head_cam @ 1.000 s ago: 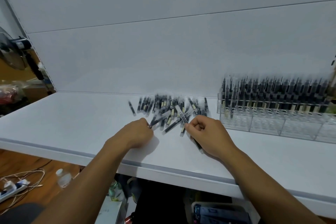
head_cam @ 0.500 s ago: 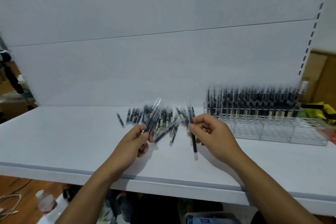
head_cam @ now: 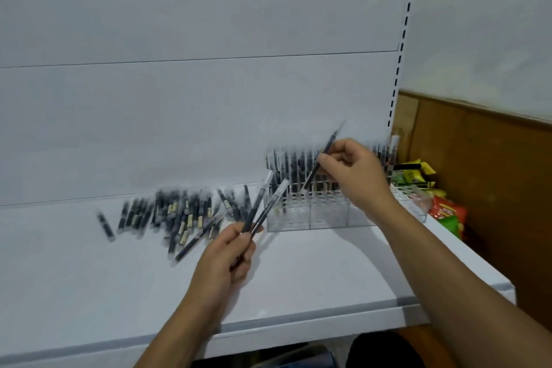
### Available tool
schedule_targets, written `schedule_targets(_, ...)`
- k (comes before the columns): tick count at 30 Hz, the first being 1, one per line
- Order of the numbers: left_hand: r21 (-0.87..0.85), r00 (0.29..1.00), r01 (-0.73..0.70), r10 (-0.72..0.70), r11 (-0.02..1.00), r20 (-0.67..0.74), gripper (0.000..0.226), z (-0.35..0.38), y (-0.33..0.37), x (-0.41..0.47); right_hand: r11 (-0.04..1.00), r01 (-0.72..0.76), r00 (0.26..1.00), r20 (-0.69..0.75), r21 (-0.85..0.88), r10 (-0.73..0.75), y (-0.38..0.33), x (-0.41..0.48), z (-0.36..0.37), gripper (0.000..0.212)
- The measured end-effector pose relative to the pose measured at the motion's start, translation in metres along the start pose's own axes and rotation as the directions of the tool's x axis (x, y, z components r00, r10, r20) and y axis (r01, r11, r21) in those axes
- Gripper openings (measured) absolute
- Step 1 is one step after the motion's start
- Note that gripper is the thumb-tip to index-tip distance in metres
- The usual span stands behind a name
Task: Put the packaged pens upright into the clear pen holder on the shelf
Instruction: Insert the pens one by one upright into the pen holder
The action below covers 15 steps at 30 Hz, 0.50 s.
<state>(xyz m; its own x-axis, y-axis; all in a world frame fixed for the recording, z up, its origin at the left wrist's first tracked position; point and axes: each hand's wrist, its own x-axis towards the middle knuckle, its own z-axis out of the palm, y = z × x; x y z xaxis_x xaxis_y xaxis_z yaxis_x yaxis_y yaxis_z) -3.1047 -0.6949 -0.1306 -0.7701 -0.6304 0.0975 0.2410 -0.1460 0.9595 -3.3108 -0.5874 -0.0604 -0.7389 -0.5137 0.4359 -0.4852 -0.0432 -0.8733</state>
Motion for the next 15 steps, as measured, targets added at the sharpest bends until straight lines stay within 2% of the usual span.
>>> schedule_targets(4,-0.184,0.999,0.029,-0.033,0.982,-0.018,0.032,-0.008,0.003,0.002,0.991,0.001,0.998,0.055,-0.132,0.006,0.003,0.012,0.019,0.006)
schedule_targets(5,-0.191,1.000,0.020,-0.024,0.981,-0.020,0.029,-0.007,0.003,0.002,0.986,0.006,0.998,0.060,-0.166,0.004,0.004,0.015,0.023,0.007)
schedule_targets(8,-0.117,1.000,0.001,-0.004,0.993,-0.021,0.013,-0.008,0.002,0.001,0.958,0.038,0.996,0.090,-0.286,-0.013,0.005,0.021,0.030,0.008)
schedule_targets(12,-0.080,1.000,-0.007,0.005,0.997,-0.030,0.016,-0.010,0.000,0.001,0.886,0.087,0.987,0.159,-0.455,-0.016,0.006,0.025,0.030,0.010)
schedule_targets(15,-0.064,1.000,-0.017,0.016,0.998,-0.014,0.020,-0.009,-0.001,0.001,0.803,0.092,0.963,0.259,-0.589,0.079,0.010,0.026,0.033,0.011)
